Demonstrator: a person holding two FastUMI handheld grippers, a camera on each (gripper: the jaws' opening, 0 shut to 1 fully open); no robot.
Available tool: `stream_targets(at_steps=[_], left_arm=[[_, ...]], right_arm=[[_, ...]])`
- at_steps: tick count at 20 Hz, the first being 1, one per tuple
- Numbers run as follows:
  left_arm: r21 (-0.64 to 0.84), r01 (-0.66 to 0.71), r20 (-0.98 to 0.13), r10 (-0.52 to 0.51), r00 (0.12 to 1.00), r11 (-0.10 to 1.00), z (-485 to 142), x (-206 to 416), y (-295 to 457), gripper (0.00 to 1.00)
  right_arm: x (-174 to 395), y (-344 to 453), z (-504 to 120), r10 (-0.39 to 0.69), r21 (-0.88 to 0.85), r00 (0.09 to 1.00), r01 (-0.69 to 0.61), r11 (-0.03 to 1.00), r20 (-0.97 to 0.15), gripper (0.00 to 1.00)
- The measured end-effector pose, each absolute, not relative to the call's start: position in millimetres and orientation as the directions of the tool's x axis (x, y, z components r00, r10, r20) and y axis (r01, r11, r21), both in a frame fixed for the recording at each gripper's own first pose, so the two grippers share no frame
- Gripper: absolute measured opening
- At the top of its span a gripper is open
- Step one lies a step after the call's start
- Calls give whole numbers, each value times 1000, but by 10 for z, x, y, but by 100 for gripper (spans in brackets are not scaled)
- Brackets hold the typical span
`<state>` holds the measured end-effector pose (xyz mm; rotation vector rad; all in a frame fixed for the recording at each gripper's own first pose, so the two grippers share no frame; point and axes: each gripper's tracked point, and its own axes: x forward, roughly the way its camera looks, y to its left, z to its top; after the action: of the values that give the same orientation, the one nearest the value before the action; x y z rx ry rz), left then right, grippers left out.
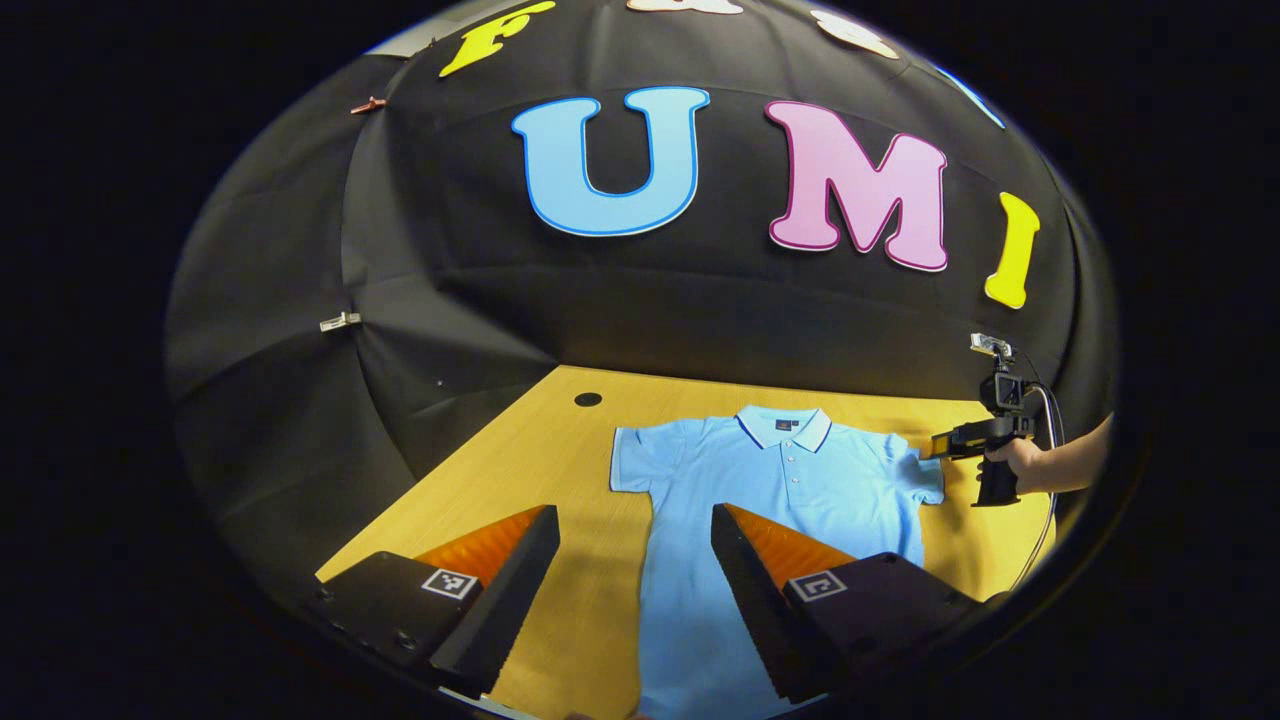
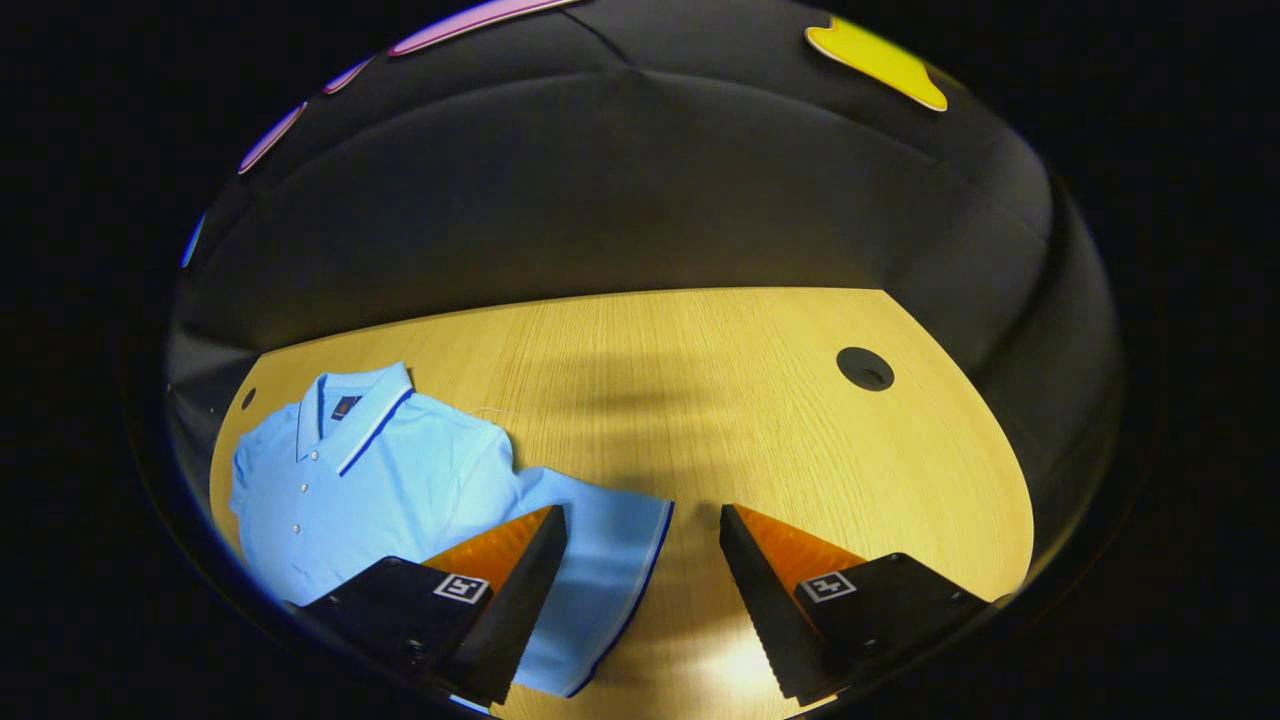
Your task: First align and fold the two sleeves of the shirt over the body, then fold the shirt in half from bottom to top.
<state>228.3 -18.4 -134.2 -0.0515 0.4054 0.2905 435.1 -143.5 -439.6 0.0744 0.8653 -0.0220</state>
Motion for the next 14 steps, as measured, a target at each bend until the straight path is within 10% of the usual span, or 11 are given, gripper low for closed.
stream_targets(at_steps=[5,7,9,14], left_arm=[[4,-289,-404,266,875,957,-1425,2266,-237,97],[4,-295,-415,270,869,956,-1471,2241,-247,97],[-3,-303,-419,274,866,953,-1497,2204,-247,97],[-11,-324,-430,288,856,946,-1580,2093,-227,97]], right_arm=[[4379,-1301,-4425,44,66,656,8,998,-754,76],[4391,-1227,-4432,53,69,660,-2,998,-749,35],[4401,-1209,-4425,50,52,664,-16,999,-746,14],[4405,-1228,-4354,42,29,670,-30,999,-741,7]])
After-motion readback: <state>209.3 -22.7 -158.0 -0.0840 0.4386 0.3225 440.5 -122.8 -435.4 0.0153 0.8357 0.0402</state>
